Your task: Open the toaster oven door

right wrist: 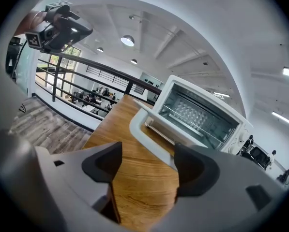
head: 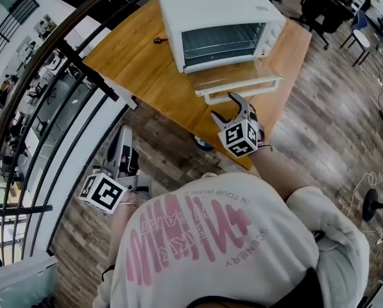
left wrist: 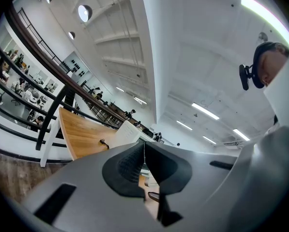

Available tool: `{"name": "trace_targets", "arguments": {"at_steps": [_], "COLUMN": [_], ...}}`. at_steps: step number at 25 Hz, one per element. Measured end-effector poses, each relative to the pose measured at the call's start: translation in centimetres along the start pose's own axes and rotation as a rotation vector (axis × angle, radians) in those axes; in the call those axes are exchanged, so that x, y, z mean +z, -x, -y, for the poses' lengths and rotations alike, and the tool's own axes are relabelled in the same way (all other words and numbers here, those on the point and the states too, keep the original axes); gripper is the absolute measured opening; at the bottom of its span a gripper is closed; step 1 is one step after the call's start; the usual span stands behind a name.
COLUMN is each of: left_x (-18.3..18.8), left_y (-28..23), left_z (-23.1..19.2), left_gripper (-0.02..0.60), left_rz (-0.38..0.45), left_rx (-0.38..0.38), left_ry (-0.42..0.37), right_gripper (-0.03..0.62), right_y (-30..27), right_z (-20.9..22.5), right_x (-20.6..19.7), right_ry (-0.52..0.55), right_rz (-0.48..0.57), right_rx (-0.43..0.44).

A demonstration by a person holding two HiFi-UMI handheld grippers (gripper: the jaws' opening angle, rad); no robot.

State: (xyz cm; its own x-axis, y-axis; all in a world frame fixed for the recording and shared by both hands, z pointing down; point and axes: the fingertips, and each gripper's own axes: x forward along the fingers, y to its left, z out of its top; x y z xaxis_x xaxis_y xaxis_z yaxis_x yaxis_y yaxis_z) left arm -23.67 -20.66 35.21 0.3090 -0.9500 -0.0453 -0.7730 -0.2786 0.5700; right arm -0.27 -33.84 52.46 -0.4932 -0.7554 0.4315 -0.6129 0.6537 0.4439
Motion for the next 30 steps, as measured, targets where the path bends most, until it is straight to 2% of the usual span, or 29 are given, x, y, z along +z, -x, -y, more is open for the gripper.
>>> {"name": "trace_targets", "arguments": {"at_steps": [9,14,30], "left_x": [0.0,-0.2,-0.2], "left_y": [0.0,0.0,0.5], "left_z": [0.0,0.0,0.0], "left_gripper": [0.023,0.023,0.023], "left_rz": [-0.006,-0.008,-0.01], "left_rx": [0.007,0.011,0.037], "left_ry": [-0.003,-0.005,-0.013], "right_gripper": [0.325,0.334,0.368], "right_y": [-0.1,-0.3,-1.2], "right_z": [-0.7,-1.7,-1.7], "right_x": [-0.8,-2.2,-3.5], "right_ry": [-0.073,-0.12,-0.29], "right_rz": [-0.008,-0.05,-0.078], "right_rx": [0.028,0.065,0.091]}}
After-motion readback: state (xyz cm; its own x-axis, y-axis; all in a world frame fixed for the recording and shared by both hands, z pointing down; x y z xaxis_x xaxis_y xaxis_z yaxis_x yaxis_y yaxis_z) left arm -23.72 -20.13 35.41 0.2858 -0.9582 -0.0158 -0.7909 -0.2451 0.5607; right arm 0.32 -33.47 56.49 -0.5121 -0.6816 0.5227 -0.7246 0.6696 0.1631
